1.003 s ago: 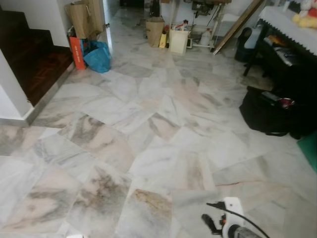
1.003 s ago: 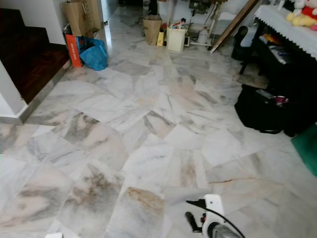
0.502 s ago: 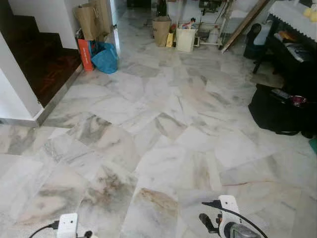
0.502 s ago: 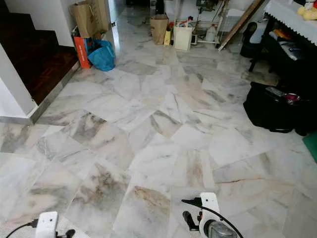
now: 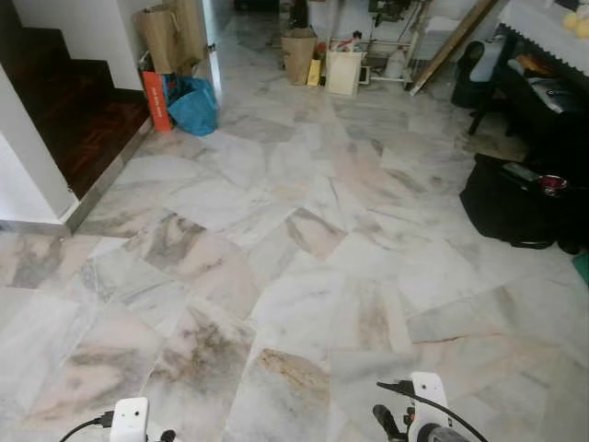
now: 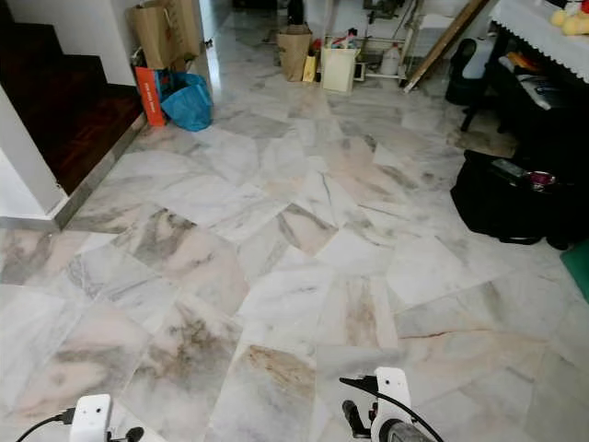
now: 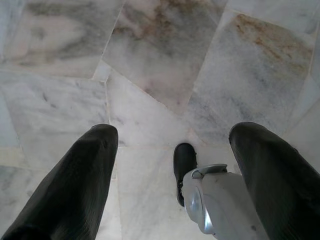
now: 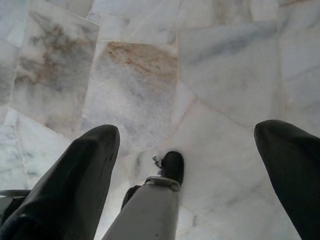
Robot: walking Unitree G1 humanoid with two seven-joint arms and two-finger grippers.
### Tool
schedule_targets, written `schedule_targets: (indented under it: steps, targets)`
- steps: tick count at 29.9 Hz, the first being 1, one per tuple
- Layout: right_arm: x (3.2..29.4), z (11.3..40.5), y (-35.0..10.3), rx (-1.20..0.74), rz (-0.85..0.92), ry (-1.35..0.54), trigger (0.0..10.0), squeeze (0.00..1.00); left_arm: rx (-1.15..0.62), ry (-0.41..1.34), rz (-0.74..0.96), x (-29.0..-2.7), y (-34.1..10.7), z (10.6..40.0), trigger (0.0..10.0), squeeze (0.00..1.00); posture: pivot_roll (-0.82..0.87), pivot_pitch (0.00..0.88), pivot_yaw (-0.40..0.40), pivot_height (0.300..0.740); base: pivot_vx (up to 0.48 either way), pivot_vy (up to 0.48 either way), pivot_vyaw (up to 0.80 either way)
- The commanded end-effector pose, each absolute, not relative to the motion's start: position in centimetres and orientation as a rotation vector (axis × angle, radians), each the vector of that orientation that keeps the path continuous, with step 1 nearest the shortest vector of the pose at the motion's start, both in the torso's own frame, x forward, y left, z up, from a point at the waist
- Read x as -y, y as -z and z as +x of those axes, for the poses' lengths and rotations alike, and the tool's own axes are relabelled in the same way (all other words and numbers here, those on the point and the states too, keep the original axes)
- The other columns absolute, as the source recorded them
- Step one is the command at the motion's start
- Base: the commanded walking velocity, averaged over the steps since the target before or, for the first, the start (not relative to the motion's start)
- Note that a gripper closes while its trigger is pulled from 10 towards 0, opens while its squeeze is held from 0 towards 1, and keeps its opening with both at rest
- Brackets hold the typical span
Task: Hang hanger
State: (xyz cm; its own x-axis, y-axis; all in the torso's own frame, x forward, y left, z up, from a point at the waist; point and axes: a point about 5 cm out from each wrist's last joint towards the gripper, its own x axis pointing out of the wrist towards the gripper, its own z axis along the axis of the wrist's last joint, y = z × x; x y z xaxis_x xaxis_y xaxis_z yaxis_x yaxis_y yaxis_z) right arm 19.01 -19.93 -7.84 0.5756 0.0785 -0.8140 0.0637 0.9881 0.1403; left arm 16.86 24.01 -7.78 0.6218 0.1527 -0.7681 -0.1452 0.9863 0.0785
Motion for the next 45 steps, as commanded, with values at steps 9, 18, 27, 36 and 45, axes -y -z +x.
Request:
schedule_targets:
  steps: [9, 18, 27, 36, 45]
  targets:
    - [21.5, 17.2, 8.4, -0.977, 0.187, 0.077, 10.0, 0.00, -0.906, -0.145, 0.022, -22.7, 8.2, 16.7, 10.0, 0.00, 0.03, 0.000, -0.042, 0.740, 0.000, 0.000, 0.00]
    - [20.6, 16.3, 8.9, -0.986, 0.209, 0.089, 10.0, 0.00, -0.909, -0.170, 0.038, -24.0, 8.2, 16.1, 10.0, 0.00, -0.02, 0.000, -0.052, 0.740, 0.000, 0.000, -0.18]
    - [21.1, 16.1, 9.0, -0.989, 0.211, 0.133, 10.0, 0.00, -0.939, -0.115, 0.076, -23.5, 8.6, 15.4, 10.0, 0.00, 0.00, 0.000, -0.002, 0.740, 0.000, 0.000, -0.77]
    - [20.9, 15.9, 9.1, -1.001, 0.194, 0.105, 10.0, 0.00, -0.958, -0.176, 0.061, -26.0, 8.3, 14.0, 10.0, 0.00, 0.01, 0.000, -0.006, 0.740, 0.000, 0.000, -0.77]
    - [20.9, 16.0, 9.1, -1.001, 0.189, 0.103, 10.0, 0.00, -0.971, -0.127, 0.075, -24.4, 8.7, 14.5, 10.0, 0.00, 0.03, 0.000, -0.016, 0.740, 0.000, 0.000, -0.77]
